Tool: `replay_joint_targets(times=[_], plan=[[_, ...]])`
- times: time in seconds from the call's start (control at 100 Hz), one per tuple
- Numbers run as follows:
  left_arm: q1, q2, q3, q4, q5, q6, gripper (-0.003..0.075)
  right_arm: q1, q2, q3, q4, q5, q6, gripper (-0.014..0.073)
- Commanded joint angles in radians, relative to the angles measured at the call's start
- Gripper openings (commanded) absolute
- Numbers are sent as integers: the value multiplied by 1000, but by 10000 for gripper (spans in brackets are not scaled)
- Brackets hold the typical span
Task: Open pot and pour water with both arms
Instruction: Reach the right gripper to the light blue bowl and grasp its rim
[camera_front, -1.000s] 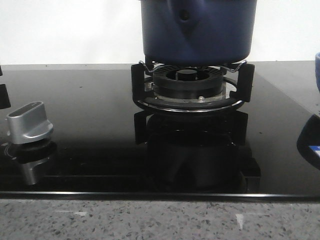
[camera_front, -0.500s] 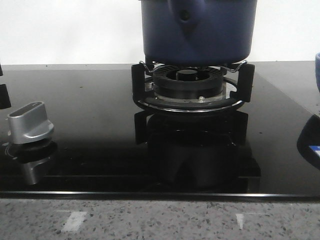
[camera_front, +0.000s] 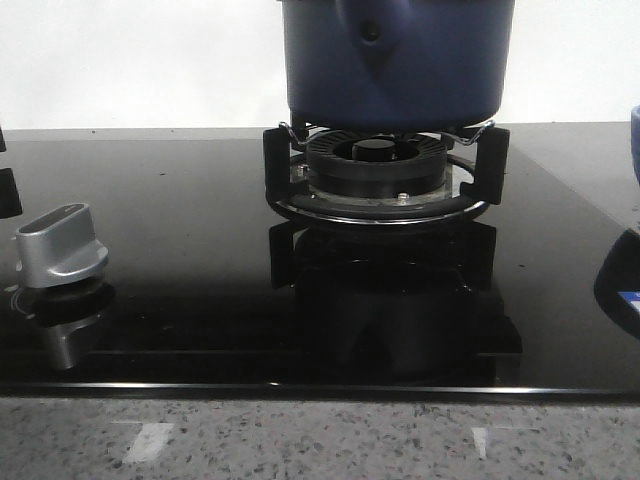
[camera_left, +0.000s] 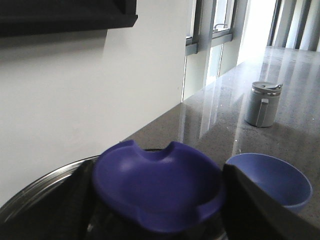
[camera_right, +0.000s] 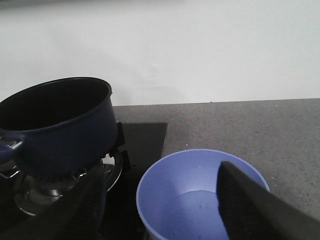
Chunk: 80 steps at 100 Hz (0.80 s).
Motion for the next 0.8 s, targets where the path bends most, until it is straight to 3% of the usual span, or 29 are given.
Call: replay_joint_targets(times=[0.0,0.25,0.47,0.65,0.79], plan=[[11,-83,41,-63,-19,-11,305,-3,21,-22,18,-55,-8,434],[14,-201,220,-174,-16,105,303,-3,61,-52,48,-36,-8,430],[10,-227,244,-202,-47,120,303,12,271,-267,48,84,174,297],[-21,-227,244,-215,-62,127,303,15,537,-503,-160,317,332,298],[-37,-227,244,-212,-62,151,303,13,715,-645,-267,408,403,300]])
